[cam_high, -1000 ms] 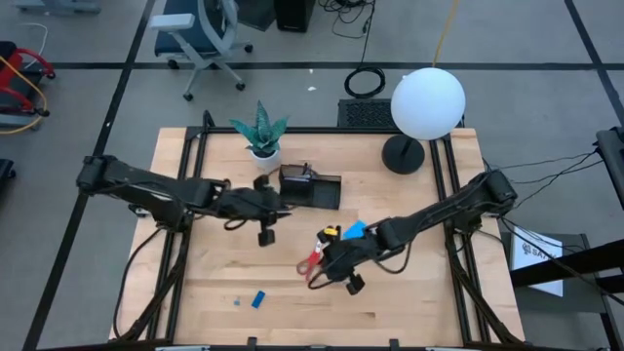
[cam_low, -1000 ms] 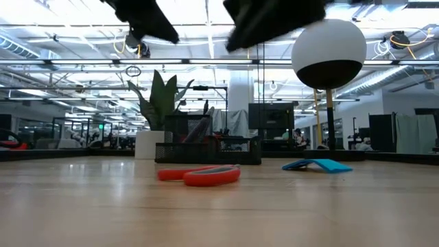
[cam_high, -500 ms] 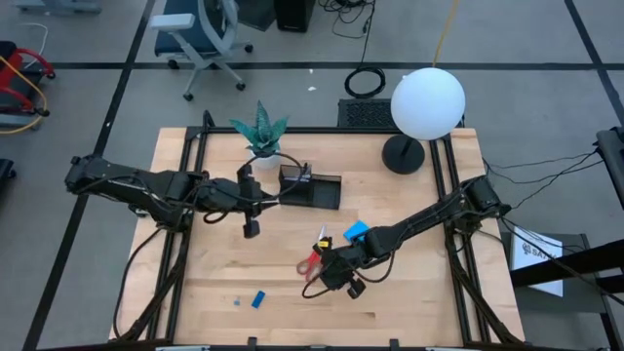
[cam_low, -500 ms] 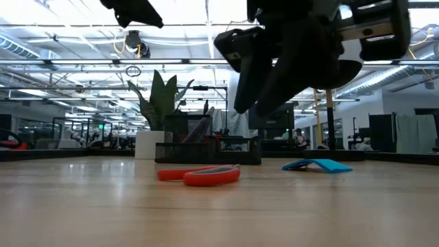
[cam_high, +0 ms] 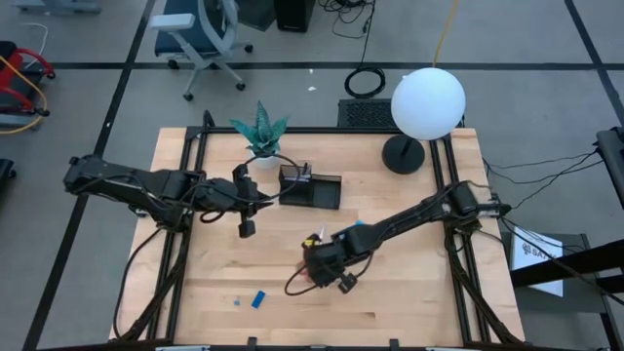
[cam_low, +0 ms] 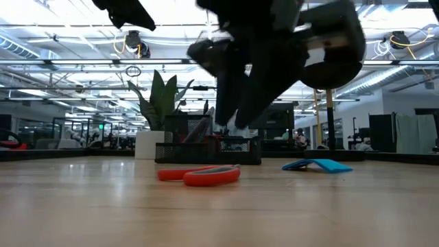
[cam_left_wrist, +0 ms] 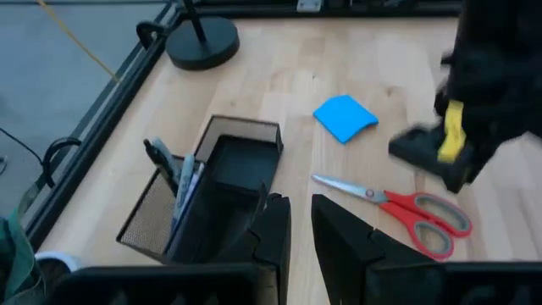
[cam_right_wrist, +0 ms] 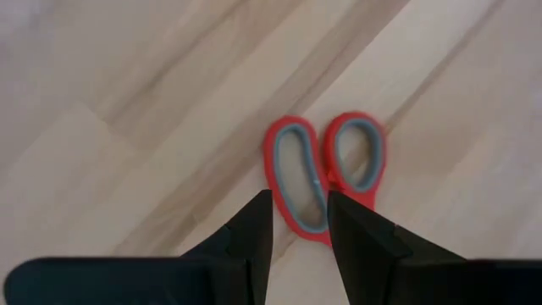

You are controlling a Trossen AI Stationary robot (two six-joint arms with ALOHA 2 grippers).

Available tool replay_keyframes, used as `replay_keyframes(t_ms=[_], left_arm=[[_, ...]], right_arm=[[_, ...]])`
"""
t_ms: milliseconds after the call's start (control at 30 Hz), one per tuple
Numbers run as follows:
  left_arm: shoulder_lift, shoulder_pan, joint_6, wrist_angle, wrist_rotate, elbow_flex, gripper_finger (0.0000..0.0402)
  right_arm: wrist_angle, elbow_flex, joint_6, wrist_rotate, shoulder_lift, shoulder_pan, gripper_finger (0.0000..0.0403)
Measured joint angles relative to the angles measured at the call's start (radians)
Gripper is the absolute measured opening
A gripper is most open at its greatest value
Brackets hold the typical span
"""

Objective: Pick and place office supplies into organizer
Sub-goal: Put the red scissor into the black desk organizer

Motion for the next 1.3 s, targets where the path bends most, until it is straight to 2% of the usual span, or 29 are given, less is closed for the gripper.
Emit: replay_keyframes(t_ms=[233, 700, 833, 1000, 1167, 1300], left_arm=[[-0.031, -0.014, 0.0, -0.005, -0.001, -0.003, 0.006], [-0.049, -0.026, 0.02, -0.005, -0.004, -0.015, 0.006], [-0.049, -0.026, 0.02, -0.005, -0.004, -0.015, 0.006], [-0.049, -0.026, 0.02, -0.005, -0.004, -0.015, 0.006], [-0.049, -0.026, 0.02, -0.005, -0.004, -0.015, 0.006], [-0.049, -0.026, 0.02, -0.005, -0.004, -0.015, 0.006]], right_arm=[[-0.183, 0.181, -0.044, 0.002, 0.149, -0.002, 0.0105], [-0.194, 0.201, -0.071, -0.002, 0.226, -0.002, 0.0103], [-0.194, 0.2, -0.09, -0.003, 0.224, -0.007, 0.0079], [-0.201, 0.199, -0.127, -0.017, 0.224, -0.014, 0.0017], [-0.195, 0.198, -0.166, -0.08, 0.225, -0.022, 0.0017], [-0.195, 0.198, -0.172, -0.07, 0.225, -0.02, 0.0009]])
